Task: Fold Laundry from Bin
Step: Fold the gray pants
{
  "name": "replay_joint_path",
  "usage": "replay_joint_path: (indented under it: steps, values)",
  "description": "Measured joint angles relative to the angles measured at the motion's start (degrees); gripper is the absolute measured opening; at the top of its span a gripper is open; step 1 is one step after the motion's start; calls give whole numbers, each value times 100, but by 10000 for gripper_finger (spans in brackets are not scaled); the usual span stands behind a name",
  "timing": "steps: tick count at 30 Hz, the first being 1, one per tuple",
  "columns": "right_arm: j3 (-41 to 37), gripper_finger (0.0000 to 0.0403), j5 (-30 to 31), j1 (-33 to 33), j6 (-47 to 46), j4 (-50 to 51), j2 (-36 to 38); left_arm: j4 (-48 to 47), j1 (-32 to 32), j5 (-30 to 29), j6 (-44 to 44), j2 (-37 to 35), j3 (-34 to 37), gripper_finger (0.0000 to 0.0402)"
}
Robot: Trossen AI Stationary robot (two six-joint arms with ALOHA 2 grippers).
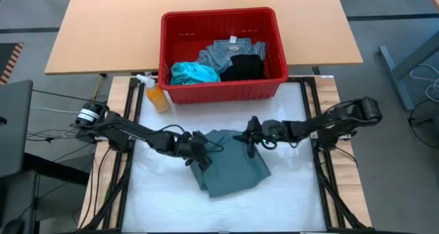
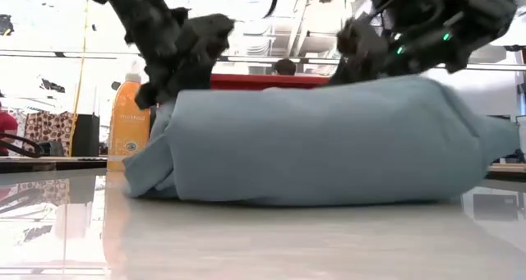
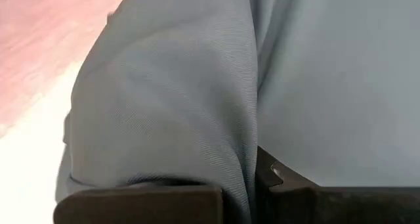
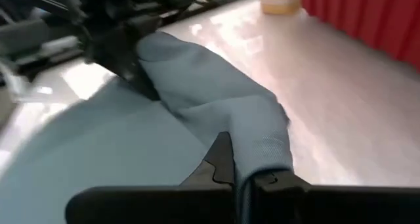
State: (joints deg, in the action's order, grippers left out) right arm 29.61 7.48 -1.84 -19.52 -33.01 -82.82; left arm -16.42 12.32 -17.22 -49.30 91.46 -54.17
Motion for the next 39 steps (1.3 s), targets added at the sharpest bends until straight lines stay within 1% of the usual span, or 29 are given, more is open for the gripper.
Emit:
replay_joint_path:
  steps: [3, 6, 10, 14, 19, 25, 30, 33, 36, 39]
  values:
    - [2, 19, -19, 295, 135, -296, -472, 408, -239, 274, 135, 0, 258, 0]
    - [2, 20, -17, 482, 387, -543, -943, 530, -410, 379, 268, 0, 373, 0]
    - [2, 20, -14, 669, 488, -833, -1417, 541, -582, 208, 508, -2, 374, 3]
    - [2, 20, -14, 737, 486, -974, -1705, 490, -698, 2, 553, -2, 374, 18]
    - [4, 20, -4, 677, 488, -1055, -1852, 328, -720, 29, 649, 0, 374, 43]
    - [4, 20, 12, 684, 499, -1091, -1854, -37, -720, 47, 784, -49, 372, 83]
    - [4, 20, 14, 681, 499, -1075, -1854, -232, -701, 213, 816, -387, 372, 116]
    - [4, 20, 14, 681, 498, -1080, -1854, -262, -673, 495, 925, -593, 372, 141]
    - [4, 20, 14, 681, 473, -1078, -1854, -697, -678, 712, 927, -868, 372, 169]
    - [4, 21, 14, 673, 458, -1076, -1854, -1303, -730, 902, 919, -1321, 372, 191]
